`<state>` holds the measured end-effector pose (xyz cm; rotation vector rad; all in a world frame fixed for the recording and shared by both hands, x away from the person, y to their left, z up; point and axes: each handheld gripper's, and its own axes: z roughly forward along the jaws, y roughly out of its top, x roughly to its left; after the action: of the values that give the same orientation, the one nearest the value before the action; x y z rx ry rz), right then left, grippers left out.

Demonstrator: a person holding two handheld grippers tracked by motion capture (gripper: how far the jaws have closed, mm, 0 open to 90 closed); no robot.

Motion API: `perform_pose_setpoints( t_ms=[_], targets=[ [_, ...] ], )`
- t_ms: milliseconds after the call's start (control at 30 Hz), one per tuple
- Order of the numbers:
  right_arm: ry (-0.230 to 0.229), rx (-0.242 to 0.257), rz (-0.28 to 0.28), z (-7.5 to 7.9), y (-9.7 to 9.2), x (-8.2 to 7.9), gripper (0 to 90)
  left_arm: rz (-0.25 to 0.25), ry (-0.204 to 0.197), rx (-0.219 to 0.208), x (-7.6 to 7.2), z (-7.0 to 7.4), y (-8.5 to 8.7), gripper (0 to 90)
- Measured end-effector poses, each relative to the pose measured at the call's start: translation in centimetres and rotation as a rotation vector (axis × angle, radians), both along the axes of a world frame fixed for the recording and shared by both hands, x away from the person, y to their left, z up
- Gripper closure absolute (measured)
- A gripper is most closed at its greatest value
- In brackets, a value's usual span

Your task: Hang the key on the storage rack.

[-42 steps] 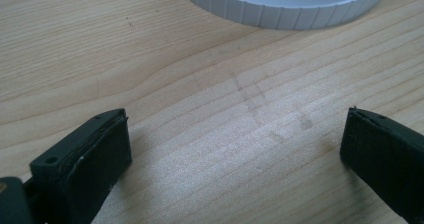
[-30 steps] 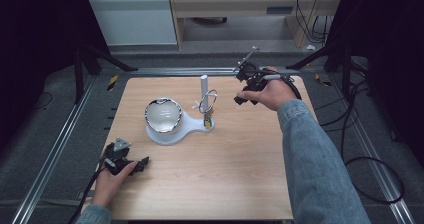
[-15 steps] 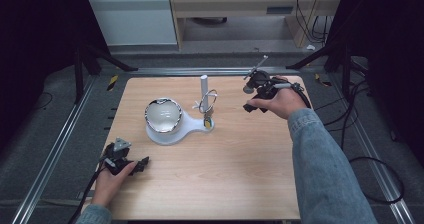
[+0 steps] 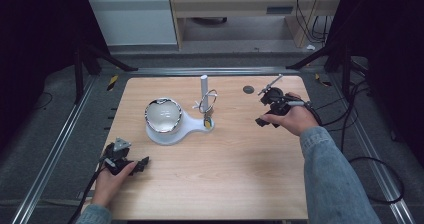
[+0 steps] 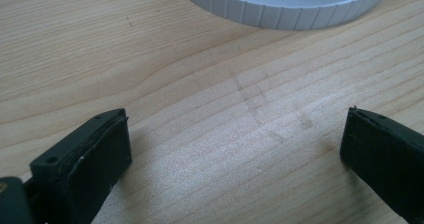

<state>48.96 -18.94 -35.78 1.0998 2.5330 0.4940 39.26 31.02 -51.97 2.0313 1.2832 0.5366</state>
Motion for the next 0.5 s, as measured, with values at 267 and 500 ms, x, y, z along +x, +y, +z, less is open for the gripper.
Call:
perform_pose_setpoints(
  t_ms=[267, 500],
  targets=[
    [0.024, 0.011, -0.035, -2.2, -2.0, -0.6, 11.9, 0.001, 0.000, -0.001, 0.0, 0.0, 0.0, 0.0],
    [0.030, 0.019, -0.061, -4.0, -3.7, -1.4, 11.8, 0.001, 0.001, 0.001, 0.0, 0.0, 0.0, 0.0]
  ],
)
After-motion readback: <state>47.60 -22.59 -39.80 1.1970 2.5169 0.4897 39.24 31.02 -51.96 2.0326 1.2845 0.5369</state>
